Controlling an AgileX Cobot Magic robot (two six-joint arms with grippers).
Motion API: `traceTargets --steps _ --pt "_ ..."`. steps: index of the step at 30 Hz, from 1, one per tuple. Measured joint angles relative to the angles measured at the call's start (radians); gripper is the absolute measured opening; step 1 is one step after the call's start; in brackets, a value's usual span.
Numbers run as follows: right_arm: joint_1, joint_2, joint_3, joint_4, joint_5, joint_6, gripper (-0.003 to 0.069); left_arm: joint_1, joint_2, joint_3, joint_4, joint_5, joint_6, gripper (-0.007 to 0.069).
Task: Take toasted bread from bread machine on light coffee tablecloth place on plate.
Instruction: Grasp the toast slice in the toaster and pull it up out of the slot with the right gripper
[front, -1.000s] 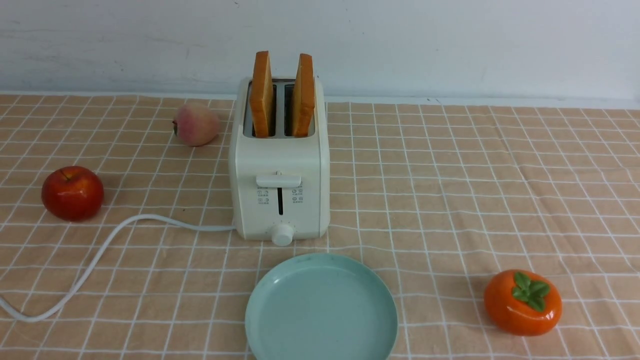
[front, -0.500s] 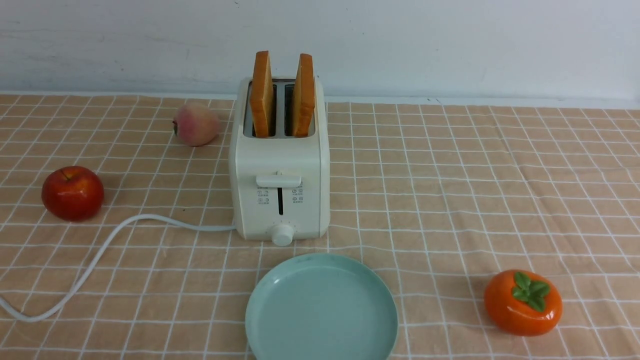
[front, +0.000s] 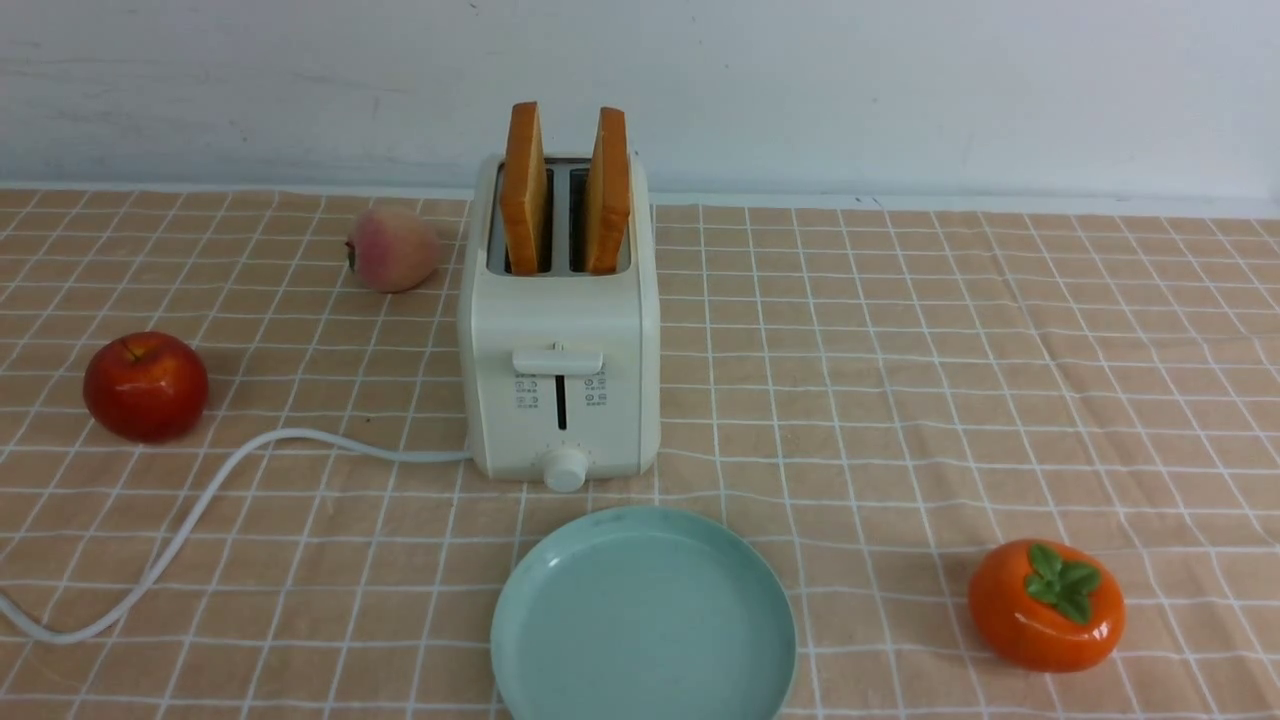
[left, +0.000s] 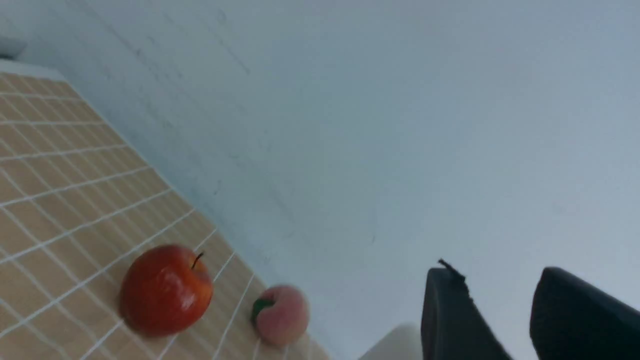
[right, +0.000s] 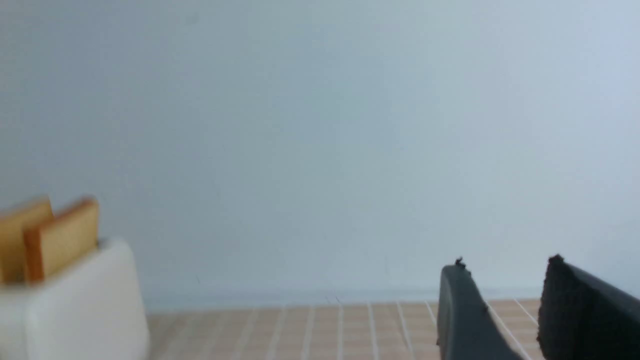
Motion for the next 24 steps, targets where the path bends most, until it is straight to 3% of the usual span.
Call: traceTargets --steps 4,7,14,17,18,19,22,23,24 --pt "0.0 0.0 -0.021 0.108 -0.101 0.167 0.0239 0.0 0.0 -0.008 -0.029 -0.097 -0.125 0.0237" --pt "0.0 0.015 -0.113 0.142 -0.079 0.204 0.0239 0.0 0.0 -0.07 -0.01 -0.1 -0.171 0.0237" --pt "0.0 0.295 -0.597 0.149 0.172 0.27 0.0239 0.0 0.107 -0.444 0.196 -0.065 -0.155 0.0237" --pt "0.0 0.435 -0.807 0.13 0.31 0.266 0.0239 0.0 0.215 -0.602 0.285 0.036 -0.1 0.0237" --pt "0.0 0.529 -0.953 0.108 0.444 0.254 0.0239 0.0 0.304 -0.715 0.339 0.165 -0.051 0.0237" --pt "0.0 0.552 -0.969 0.105 0.46 0.252 0.0239 0.0 0.314 -0.726 0.352 0.182 -0.045 0.0237" --pt "0.001 0.732 -1.163 0.06 0.715 0.21 0.0239 0.0 0.494 -0.89 0.418 0.493 0.012 0.0237" --pt "0.001 0.741 -1.168 0.054 0.734 0.209 0.0239 0.0 0.515 -0.903 0.421 0.529 0.013 0.0237" --pt "0.016 0.81 -1.19 0.035 0.786 0.206 0.0239 0.0 0.606 -0.947 0.428 0.683 0.015 0.0237"
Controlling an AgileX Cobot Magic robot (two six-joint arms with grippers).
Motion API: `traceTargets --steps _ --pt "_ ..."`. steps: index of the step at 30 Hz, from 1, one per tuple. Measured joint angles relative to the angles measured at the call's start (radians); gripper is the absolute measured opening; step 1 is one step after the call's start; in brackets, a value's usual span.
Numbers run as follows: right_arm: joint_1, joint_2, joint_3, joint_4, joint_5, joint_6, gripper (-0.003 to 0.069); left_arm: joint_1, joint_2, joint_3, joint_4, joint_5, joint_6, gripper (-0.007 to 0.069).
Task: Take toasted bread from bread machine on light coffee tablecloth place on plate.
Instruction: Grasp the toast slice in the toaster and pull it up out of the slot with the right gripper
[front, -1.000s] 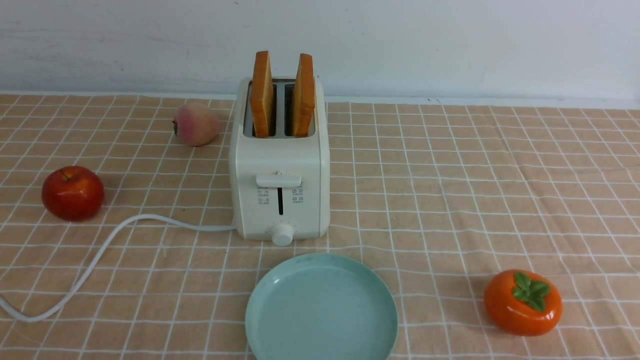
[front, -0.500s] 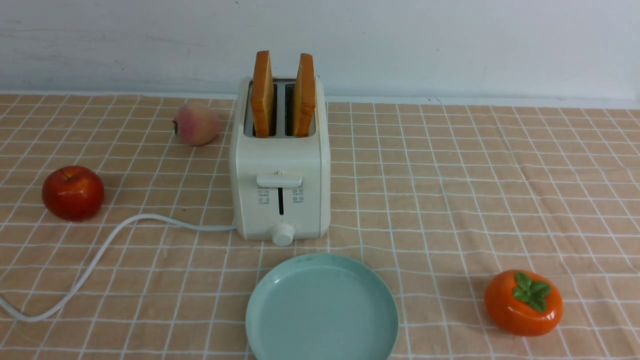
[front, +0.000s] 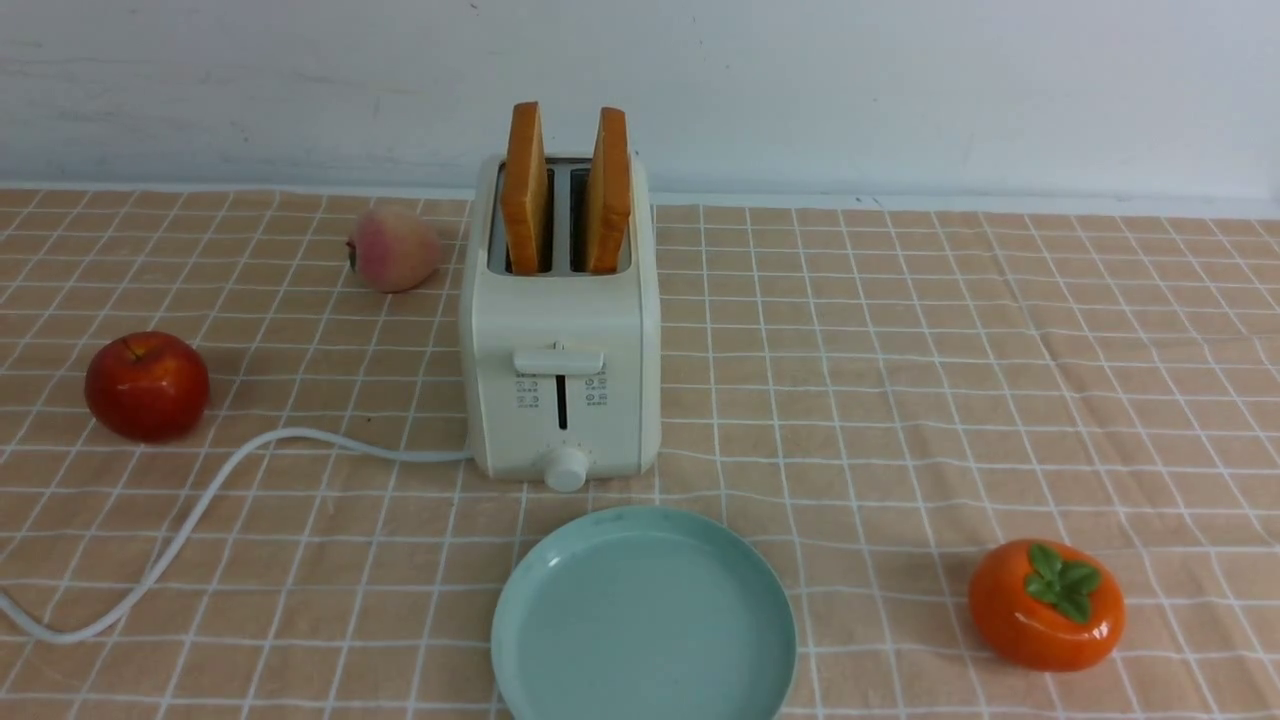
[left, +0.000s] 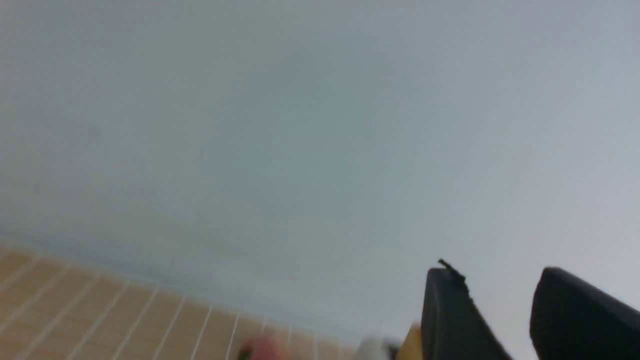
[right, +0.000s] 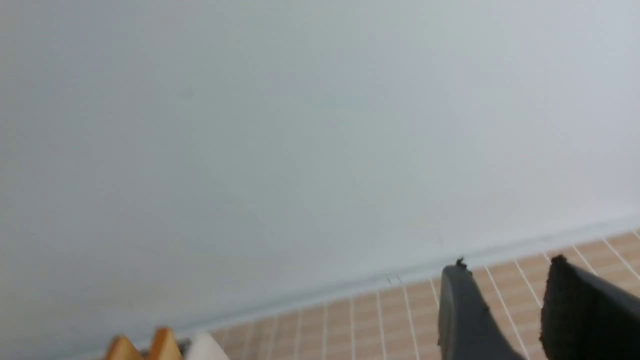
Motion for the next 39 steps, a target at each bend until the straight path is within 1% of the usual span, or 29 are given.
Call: traceTargets --steps 2,3,4,5,6,7,9,10,11,12,13,14,15,16,17,18,19,21,22,25,26,27,28,30,32,35,36,37,39 --pt "0.046 0.051 0.005 -0.014 0.032 0.0 0.0239 0.0 0.08 -0.016 0.004 0.115 0.0 0.0237" --pt "0.086 0.079 0.015 -0.024 0.044 -0.003 0.0239 0.0 0.125 -0.018 0.01 0.171 0.003 0.0237" --pt "0.114 0.087 0.023 -0.03 0.046 -0.006 0.0239 0.0 0.146 -0.018 0.016 0.2 0.004 0.0237" --pt "0.122 0.092 0.025 -0.032 0.049 -0.007 0.0239 0.0 0.159 -0.018 0.021 0.206 0.005 0.0237" --pt "0.171 0.109 0.039 -0.039 0.053 -0.012 0.0239 0.0 0.195 -0.018 0.034 0.235 0.004 0.0237" --pt "0.198 0.116 0.046 -0.039 0.052 -0.013 0.0239 -0.001 0.209 -0.018 0.038 0.241 0.002 0.0237" --pt "0.254 0.149 0.07 -0.028 0.061 -0.017 0.0239 -0.034 0.225 -0.018 0.052 0.241 -0.005 0.0237" --pt "0.263 0.155 0.072 -0.023 0.065 -0.017 0.0239 -0.045 0.225 -0.018 0.056 0.241 -0.006 0.0237" --pt "0.298 0.189 0.085 0.0 0.094 -0.019 0.0239 -0.105 0.229 -0.018 0.084 0.228 -0.007 0.0237" --pt "0.313 0.208 0.087 0.014 0.113 -0.019 0.0239 -0.14 0.231 -0.018 0.101 0.224 -0.008 0.0237" --pt "0.333 0.239 0.088 0.036 0.14 -0.027 0.0239 -0.198 0.234 -0.018 0.131 0.218 -0.008 0.0237" --pt "0.336 0.245 0.088 0.039 0.143 -0.029 0.0239 -0.208 0.234 -0.018 0.136 0.218 -0.008 0.0237" --pt "0.355 0.291 0.081 0.071 0.175 -0.051 0.0239 -0.289 0.242 -0.018 0.174 0.223 -0.008 0.0237" --pt "0.357 0.297 0.078 0.076 0.179 -0.057 0.0239 -0.289 0.242 -0.018 0.174 0.225 -0.008 0.0237" --pt "0.371 0.359 0.051 0.119 0.213 -0.096 0.0239 -0.352 0.251 -0.019 0.189 0.249 -0.011 0.0237" --pt "0.374 0.366 0.042 0.124 0.216 -0.108 0.0239 -0.358 0.253 -0.019 0.189 0.257 -0.012 0.0237" --pt "0.382 0.42 0.005 0.15 0.245 -0.15 0.0239 -0.39 0.263 -0.02 0.193 0.288 -0.023 0.0237" --pt "0.393 0.529 -0.104 0.172 0.305 -0.209 0.0239 -0.412 0.288 -0.02 0.198 0.363 -0.063 0.0237" --pt "0.395 0.57 -0.162 0.177 0.327 -0.213 0.0239 -0.415 0.295 -0.02 0.199 0.384 -0.074 0.0237" --pt "0.406 0.703 -0.32 0.18 0.395 -0.212 0.0239 -0.417 0.323 -0.02 0.203 0.435 -0.111 0.0237" --pt "0.417 0.782 -0.405 0.178 0.428 -0.204 0.0241 -0.417 0.332 -0.02 0.203 0.451 -0.124 0.0237" --pt "0.42 0.793 -0.434 0.178 0.432 -0.202 0.0242 -0.417 0.333 -0.02 0.203 0.456 -0.126 0.0237" --pt "0.442 0.868 -0.535 0.164 0.454 -0.184 0.0248 -0.417 0.336 -0.02 0.203 0.464 -0.135 0.0237" --pt "0.473 0.967 -0.665 0.135 0.471 -0.146 0.0265 -0.417 0.337 -0.02 0.203 0.471 -0.14 0.0237" --pt "0.506 1.05 -0.791 0.093 0.475 -0.1 0.0292 -0.417 0.337 -0.02 0.204 0.474 -0.141 0.0237" --pt "0.544 1.169 -0.982 0.045 0.481 -0.038 0.0356 -0.417 0.337 -0.02 0.204 0.482 -0.143 0.0237" --pt "0.548 1.185 -1.006 0.041 0.483 -0.033 0.0365 -0.417 0.337 -0.02 0.204 0.482 -0.143 0.0237" --pt "0.555 1.246 -1.08 0.041 0.486 -0.019 0.0396 -0.418 0.337 -0.02 0.204 0.486 -0.143 0.0237" --pt "0.555 1.314 -1.168 0.042 0.487 -0.005 0.0432 -0.418 0.337 -0.02 0.204 0.489 -0.143 0.0237"
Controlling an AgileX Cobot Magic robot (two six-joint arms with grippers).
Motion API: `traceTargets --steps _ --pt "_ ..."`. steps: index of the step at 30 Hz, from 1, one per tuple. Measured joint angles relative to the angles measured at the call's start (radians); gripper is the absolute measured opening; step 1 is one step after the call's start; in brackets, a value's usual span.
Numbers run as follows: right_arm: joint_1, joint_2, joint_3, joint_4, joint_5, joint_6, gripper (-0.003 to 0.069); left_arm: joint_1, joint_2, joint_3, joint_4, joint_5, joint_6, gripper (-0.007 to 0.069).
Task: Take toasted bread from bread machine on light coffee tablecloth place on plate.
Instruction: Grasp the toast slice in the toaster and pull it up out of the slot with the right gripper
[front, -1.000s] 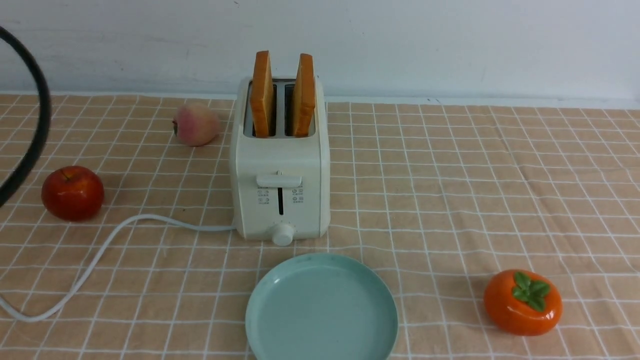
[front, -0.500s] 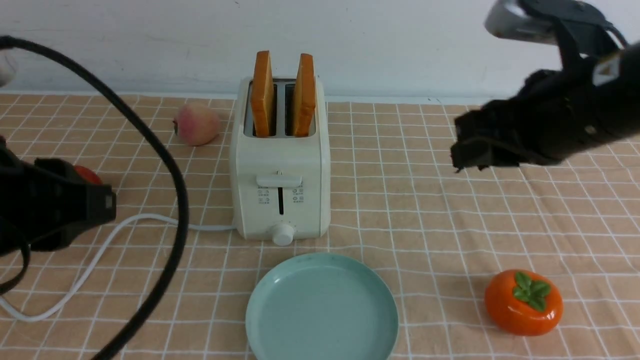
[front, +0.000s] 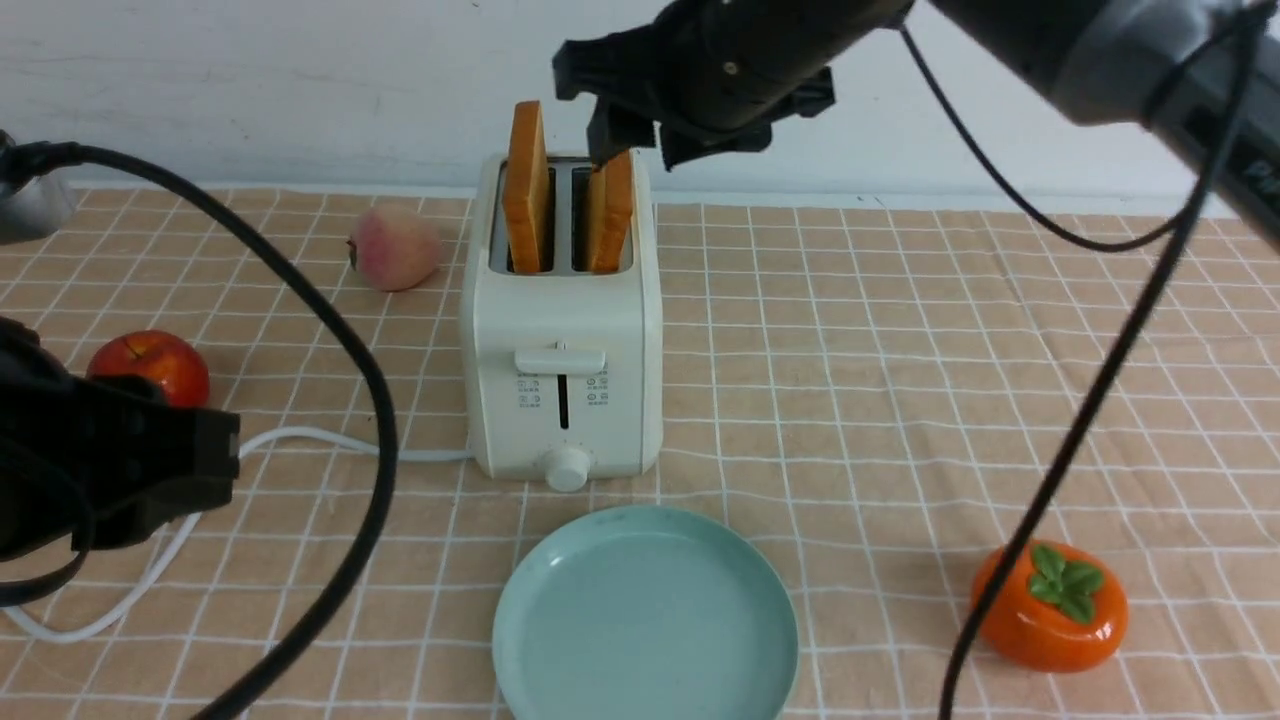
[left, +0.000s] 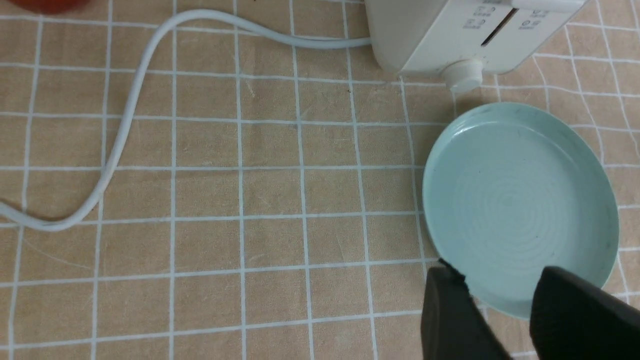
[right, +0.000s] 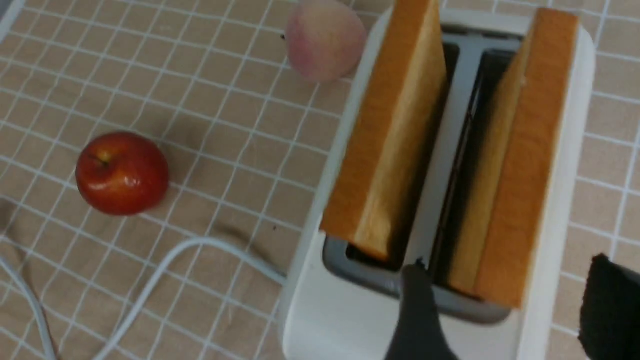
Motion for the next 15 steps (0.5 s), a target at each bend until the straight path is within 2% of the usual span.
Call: traceTargets --steps 3,8,12,15 --pt "-0.002 0.08 -0.084 -0.016 0.0 0.013 0.0457 0.0 0.0 0.0 0.0 0.001 0.0 0.0237" --pt "-0.005 0.141 -0.104 -0.038 -0.012 0.016 0.0459 0.0 0.0 0.0 0.0 0.004 -0.001 0.0237" --pt "-0.014 0.174 -0.105 -0.042 -0.034 0.017 0.0422 0.0 0.0 0.0 0.0 0.008 -0.001 0.0237" --pt "-0.03 0.179 -0.112 -0.026 -0.038 0.017 0.0254 0.0 0.0 0.0 0.0 0.008 -0.001 0.0237"
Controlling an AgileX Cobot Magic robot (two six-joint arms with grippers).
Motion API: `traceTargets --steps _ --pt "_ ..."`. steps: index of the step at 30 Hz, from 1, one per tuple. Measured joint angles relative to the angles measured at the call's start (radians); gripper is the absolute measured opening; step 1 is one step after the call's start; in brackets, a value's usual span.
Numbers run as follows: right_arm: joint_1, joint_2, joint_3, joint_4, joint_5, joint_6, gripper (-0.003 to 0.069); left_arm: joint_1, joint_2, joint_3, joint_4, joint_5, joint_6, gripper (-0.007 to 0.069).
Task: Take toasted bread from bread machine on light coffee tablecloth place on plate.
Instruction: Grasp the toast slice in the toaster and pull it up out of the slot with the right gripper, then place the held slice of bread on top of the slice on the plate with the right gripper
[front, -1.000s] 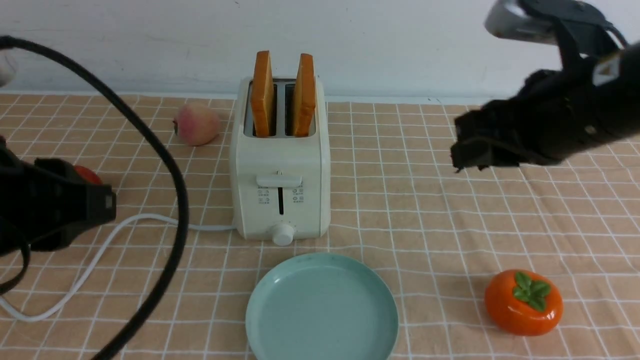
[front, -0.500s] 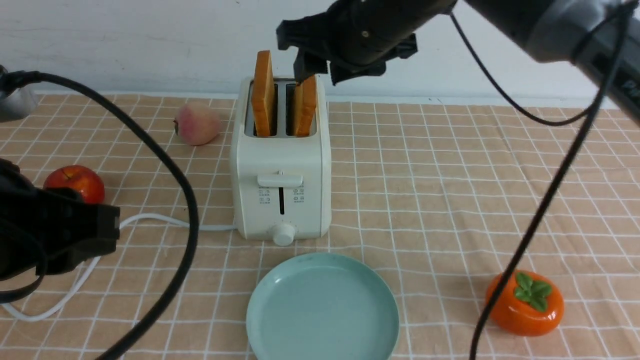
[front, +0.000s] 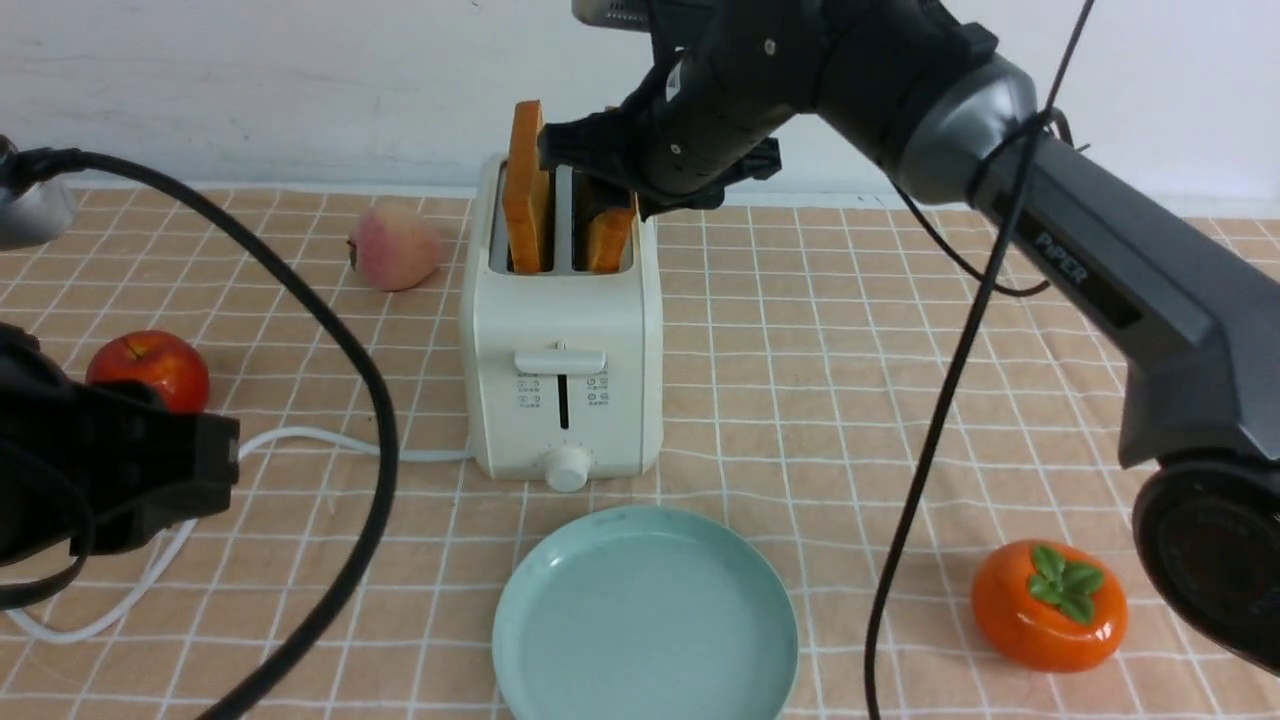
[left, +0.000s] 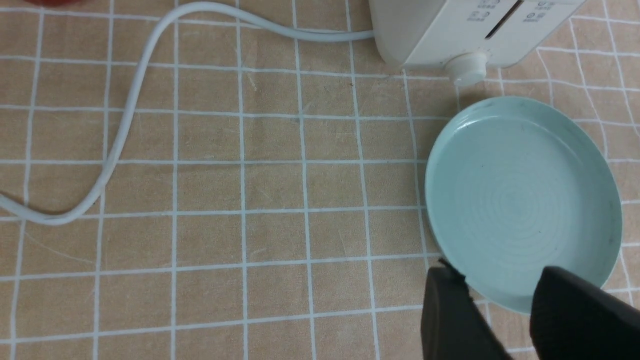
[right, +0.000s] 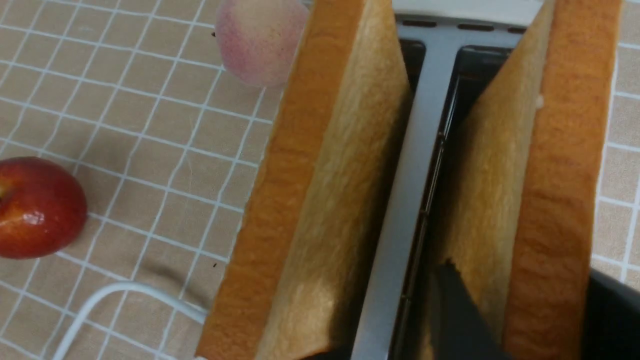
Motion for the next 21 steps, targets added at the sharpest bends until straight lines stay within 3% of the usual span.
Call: traceTargets --steps 1,2,3,11,15,19,21 --pt "-0.002 0.0 -0.004 0.002 0.0 0.0 0.0226 0.0 0.0 0.0 0.0 0.0 0.0 0.0237" --pt "-0.015 -0.005 -0.021 0.03 0.012 0.0 0.0129 0.0 0.0 0.0 0.0 0.0 0.0 0.0237" --pt "-0.025 -0.011 -0.033 0.045 0.027 0.0 0.0099 0.0 0.0 0.0 0.0 0.0 0.0 0.0237" --pt "-0.158 -0.215 -0.185 0.17 0.062 -0.005 0.0114 0.0 0.0 0.0 0.0 0.0 0.0 0.0237" --pt "-0.194 -0.39 -0.205 0.205 0.161 -0.087 0.0114 0.0 0.0 0.0 0.0 0.0 0.0 0.0237" --pt "-0.216 -0.503 -0.128 0.289 0.217 -0.144 0.0114 0.0 0.0 0.0 -0.013 0.001 -0.002 0.0237" --pt "-0.243 -0.611 0.041 0.4 0.19 -0.185 0.0114 0.0 -0.001 0.0 -0.038 0.001 -0.003 0.0237"
